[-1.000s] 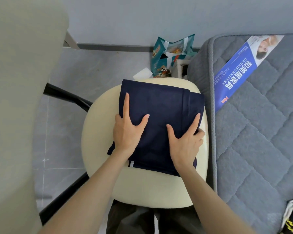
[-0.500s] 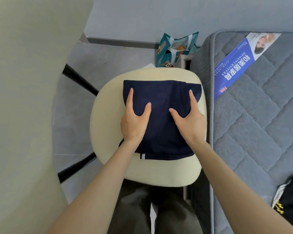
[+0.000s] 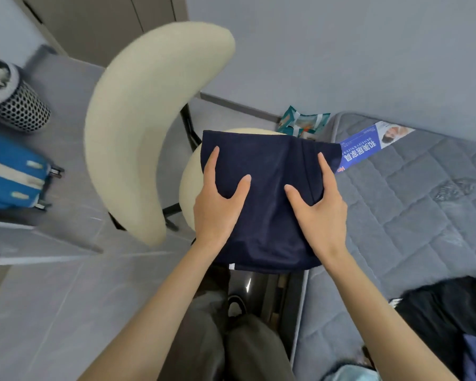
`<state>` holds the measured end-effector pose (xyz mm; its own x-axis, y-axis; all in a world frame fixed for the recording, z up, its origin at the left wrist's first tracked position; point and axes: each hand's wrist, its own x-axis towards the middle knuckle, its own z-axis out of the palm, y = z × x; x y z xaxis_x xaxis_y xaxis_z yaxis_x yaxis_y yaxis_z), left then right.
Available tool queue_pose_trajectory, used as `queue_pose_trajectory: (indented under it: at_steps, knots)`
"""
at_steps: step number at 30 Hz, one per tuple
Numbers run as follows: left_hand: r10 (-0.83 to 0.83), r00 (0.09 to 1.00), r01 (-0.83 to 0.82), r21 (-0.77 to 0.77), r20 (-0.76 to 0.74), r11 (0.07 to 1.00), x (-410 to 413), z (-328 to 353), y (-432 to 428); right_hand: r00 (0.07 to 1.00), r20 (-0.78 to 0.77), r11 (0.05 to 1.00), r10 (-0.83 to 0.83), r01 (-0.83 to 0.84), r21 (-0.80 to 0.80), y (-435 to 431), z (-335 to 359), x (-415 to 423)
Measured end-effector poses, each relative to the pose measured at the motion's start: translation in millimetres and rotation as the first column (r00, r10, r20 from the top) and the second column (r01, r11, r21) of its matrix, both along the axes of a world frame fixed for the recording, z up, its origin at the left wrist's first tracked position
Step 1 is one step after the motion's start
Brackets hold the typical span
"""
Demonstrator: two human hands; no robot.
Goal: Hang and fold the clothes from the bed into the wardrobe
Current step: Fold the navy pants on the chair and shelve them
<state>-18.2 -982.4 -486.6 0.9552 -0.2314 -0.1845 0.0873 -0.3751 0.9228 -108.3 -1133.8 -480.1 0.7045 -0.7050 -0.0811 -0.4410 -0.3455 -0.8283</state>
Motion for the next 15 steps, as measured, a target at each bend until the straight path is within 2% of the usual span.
queue_pose_trajectory:
  at_steps: [6, 15]
  knots:
    - [0.102, 0.989, -0.097, -0.055, 0.106, 0.994, -33.1, 104.9, 65.2, 0.977, 0.164, 0.991, 0.135, -0.135, -0.007, 51.8, 97.0, -15.8]
    - [0.278, 0.930, -0.249, -0.146, 0.240, 0.957, -50.3, 232.9, 199.6, 0.887, 0.284, 0.929, 0.363, -0.370, -0.031, 172.5, 218.5, 3.5]
